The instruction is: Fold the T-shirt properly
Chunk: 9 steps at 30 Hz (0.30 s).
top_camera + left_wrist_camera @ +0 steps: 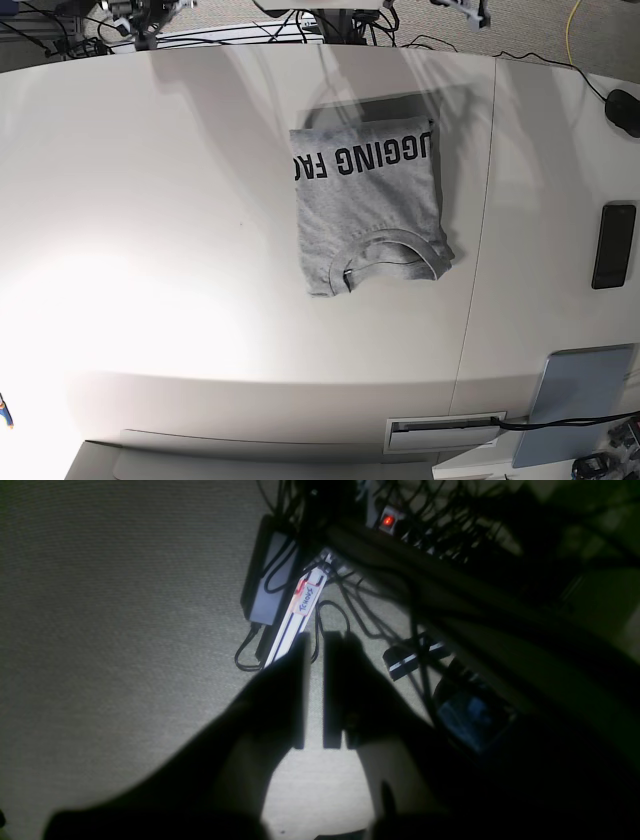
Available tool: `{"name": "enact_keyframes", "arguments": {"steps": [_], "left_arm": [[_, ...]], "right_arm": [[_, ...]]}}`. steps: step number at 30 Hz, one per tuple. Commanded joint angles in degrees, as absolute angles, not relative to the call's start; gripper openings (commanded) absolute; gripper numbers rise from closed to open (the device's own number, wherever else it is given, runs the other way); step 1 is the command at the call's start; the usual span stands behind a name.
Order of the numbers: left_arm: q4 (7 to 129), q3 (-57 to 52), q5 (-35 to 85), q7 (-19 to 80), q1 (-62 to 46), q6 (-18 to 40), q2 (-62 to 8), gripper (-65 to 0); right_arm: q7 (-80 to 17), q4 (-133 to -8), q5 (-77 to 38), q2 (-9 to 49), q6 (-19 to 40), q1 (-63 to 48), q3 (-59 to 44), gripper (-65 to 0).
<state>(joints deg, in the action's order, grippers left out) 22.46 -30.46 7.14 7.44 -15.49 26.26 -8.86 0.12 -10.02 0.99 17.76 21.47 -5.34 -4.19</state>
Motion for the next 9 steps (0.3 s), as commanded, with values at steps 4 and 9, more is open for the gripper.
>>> {"name": "enact_keyframes", "arguments": {"steps": [4,9], "left_arm": [[20.75,-30.52,7.25,7.46,-14.72,25.91,-9.17,-58.1],[20.73,-30.52,7.27,7.42,-14.74,25.91,-8.86,-58.1]], "right_arm": [[-0.12,-10.04,0.86,18.57,21.74,-4.93,-4.34,-65.0],[-0.12,-10.07,0.86,18.57,21.74,-4.93,-4.34,-65.0]]}}
